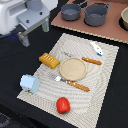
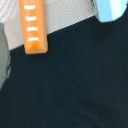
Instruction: Interact with the objects in diverse but meaningful ways.
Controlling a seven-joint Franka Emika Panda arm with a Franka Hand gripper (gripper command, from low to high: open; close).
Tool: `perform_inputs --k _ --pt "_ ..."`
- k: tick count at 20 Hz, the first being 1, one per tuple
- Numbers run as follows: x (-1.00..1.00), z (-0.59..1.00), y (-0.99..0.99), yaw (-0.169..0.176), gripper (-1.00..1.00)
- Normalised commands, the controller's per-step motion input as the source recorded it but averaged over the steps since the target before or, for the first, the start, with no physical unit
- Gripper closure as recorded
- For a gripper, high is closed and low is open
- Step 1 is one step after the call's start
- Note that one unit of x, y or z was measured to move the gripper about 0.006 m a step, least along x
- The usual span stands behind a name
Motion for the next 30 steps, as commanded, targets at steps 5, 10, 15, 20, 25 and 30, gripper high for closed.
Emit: perform_inputs --k 5,10,15,20,25,30 --pt "0.0 0.0 -0.36 -0.254 -1.0" --pt "0.0 -0.07 -0.48 -0.183 -1.0" --pt "0.0 -0.2 -0.38 -0.037 -1.0" --pt "0.13 -0.24 -0.37 -0.033 -1.0" --pt "0.27 -0.25 -0.35 -0.032 -1.0" --pt "0.41 -0.23 -0.33 -0.063 -1.0"
